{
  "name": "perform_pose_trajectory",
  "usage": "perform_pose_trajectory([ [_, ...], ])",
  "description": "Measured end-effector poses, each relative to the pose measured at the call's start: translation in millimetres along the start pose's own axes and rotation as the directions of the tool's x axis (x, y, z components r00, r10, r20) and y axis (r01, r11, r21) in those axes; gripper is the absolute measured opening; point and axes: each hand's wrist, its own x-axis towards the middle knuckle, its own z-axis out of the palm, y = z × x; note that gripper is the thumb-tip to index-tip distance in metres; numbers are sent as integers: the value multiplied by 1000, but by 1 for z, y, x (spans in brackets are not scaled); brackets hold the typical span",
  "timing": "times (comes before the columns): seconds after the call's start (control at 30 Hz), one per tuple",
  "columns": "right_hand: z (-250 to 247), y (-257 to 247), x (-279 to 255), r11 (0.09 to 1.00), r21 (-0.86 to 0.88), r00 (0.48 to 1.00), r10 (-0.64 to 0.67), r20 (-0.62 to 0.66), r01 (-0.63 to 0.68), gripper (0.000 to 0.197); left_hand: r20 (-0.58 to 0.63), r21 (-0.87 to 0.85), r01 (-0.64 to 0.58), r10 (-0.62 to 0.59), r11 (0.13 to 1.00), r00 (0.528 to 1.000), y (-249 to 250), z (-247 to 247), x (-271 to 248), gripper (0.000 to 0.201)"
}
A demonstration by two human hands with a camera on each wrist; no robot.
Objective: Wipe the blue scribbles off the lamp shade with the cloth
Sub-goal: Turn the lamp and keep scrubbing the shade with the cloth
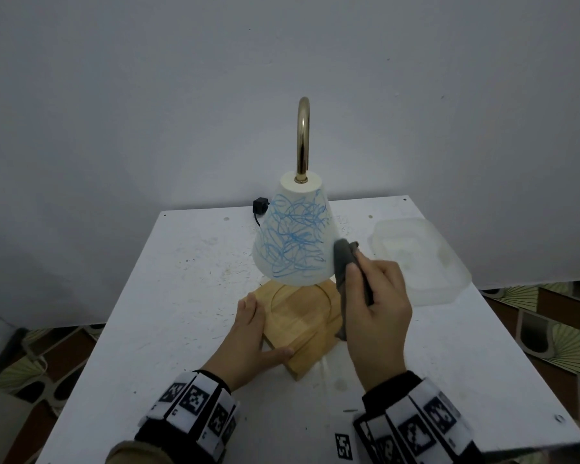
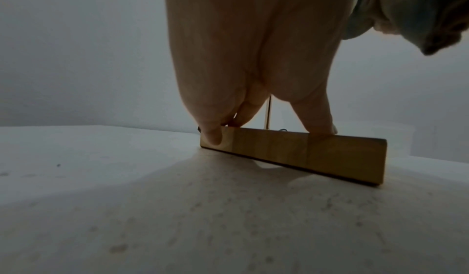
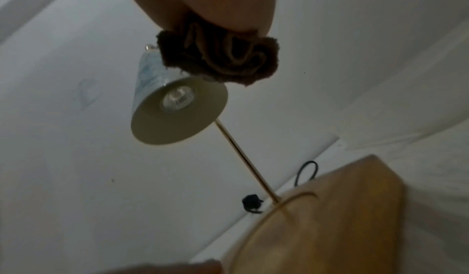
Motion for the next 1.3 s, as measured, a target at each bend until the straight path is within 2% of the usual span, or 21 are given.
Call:
perform_pose_trajectory([
  [0.07, 4, -5, 11, 1000, 19, 1000, 1, -4, -1, 29, 4, -1, 2, -2, 1000, 1000, 1, 0, 0, 106],
  [0.13, 7, -17, 15, 998, 42, 999, -51, -2, 51, 27, 3, -6, 2, -2, 1000, 1000, 2, 0, 0, 106],
  [0.3, 3, -24, -8, 981, 45, 979, -192, 66, 189, 28, 5, -11, -1, 1, 1000, 1000, 2, -1, 0, 106],
  [0.4, 0, -10, -8, 992, 22, 991, -127, 41, 126, 28, 15, -3, 0, 0, 1000, 1000, 2, -2, 0, 106],
  [0.57, 7, -9, 25, 999, 40, 1000, 22, 1, -22, 25, 10, -7, 1, -1, 1000, 1000, 2, -1, 1, 106],
  [0.7, 16, -32, 41, 993, 102, 998, -58, -6, 58, 25, 2, -14, 0, 0, 1000, 1000, 3, 0, 1, 105],
  [0.83, 13, -32, 21, 983, 98, 988, -156, 0, 155, 26, 10, -13, 11, -11, 1000, 1000, 2, 1, 1, 106],
  [0.97, 6, -10, 16, 995, 15, 995, -103, 7, 103, 24, 5, -11, -6, 6, 1000, 1000, 1, 0, 1, 106],
  [1.1, 12, -13, 39, 999, 34, 1000, -6, 18, 6, 23, -7, -30, -14, 13, 999, 1000, 3, 0, 1, 106],
  [1.3, 18, -42, 44, 985, 118, 992, -126, 13, 124, 23, -10, -25, -2, 2, 1000, 1000, 2, 2, 2, 106],
])
